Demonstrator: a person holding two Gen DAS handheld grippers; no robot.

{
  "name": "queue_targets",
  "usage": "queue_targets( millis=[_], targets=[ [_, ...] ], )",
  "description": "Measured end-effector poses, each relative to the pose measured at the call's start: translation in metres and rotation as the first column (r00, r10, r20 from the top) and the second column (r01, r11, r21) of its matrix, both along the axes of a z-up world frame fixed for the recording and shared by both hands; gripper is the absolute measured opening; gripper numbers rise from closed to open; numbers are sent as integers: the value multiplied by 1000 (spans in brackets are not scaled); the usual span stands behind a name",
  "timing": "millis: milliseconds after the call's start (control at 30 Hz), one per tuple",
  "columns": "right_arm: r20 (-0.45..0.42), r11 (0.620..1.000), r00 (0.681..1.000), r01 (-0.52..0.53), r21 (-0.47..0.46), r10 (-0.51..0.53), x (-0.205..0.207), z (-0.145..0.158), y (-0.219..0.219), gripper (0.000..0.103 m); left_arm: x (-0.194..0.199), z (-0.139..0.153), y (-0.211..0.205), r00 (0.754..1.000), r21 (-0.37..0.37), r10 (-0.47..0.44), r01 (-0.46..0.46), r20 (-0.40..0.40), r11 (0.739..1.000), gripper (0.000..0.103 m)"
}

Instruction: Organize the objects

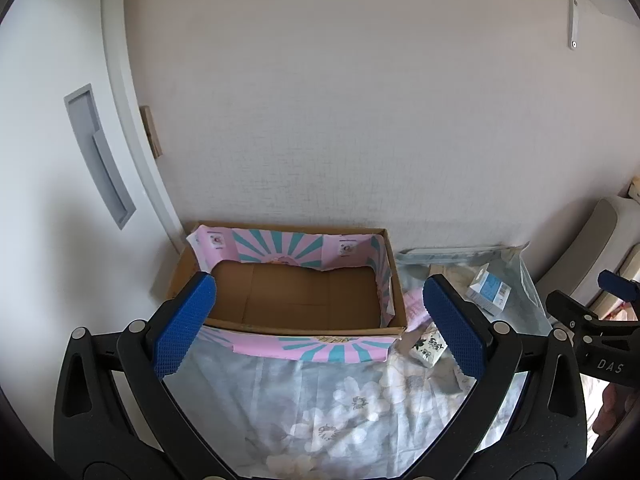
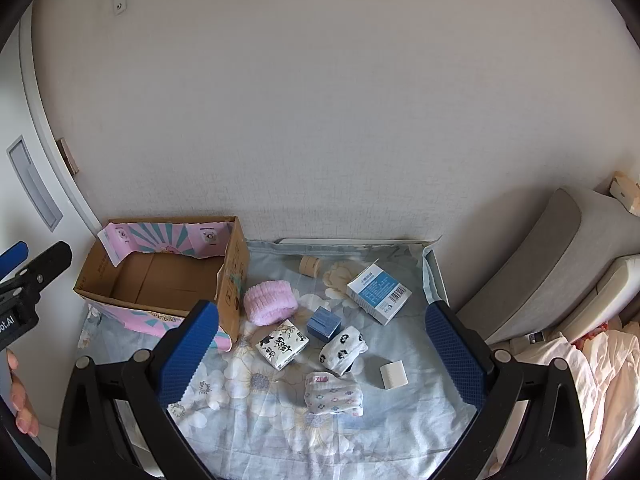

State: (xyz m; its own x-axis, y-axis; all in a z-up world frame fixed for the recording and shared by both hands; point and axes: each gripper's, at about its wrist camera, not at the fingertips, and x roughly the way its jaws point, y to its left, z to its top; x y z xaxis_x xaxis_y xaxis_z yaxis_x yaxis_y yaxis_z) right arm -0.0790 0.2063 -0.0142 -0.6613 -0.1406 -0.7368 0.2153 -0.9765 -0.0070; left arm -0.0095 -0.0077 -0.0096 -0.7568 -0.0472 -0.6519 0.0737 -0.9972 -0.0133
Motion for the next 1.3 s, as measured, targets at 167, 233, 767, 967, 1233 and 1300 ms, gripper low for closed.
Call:
queue_targets(
  millis=[167, 233, 767, 967, 1233, 1300],
  targets=[
    [2, 1000, 1000, 2, -1, -2, -1, 0, 0, 103, 0, 0, 2, 1000, 2, -2, 2, 0, 1000, 103],
    [1, 1000, 1000, 2, -1, -2, 0, 1, 0, 103, 0, 0, 3, 1000, 3, -2, 2, 0, 1000, 103],
    [-4, 1000, 1000, 9, 10, -9, 1, 3, 2, 103, 1, 2, -1, 1000, 11, 10, -10, -9, 1000, 103],
    [-3, 1000, 1000, 13, 9, -13, 0, 3, 1, 103, 3, 2, -2, 1000, 20, 18, -18, -19, 1000, 103],
    [-1, 1000, 1000, 16, 14, -16, -2, 8, -2, 103, 0, 4, 0, 1000, 7, 15, -15, -22, 1000, 103],
    [-1, 1000, 1000, 15, 16, -15, -4, 9, -3, 103, -1, 4, -2, 1000, 12, 18, -18, -20, 1000, 103]
  ],
)
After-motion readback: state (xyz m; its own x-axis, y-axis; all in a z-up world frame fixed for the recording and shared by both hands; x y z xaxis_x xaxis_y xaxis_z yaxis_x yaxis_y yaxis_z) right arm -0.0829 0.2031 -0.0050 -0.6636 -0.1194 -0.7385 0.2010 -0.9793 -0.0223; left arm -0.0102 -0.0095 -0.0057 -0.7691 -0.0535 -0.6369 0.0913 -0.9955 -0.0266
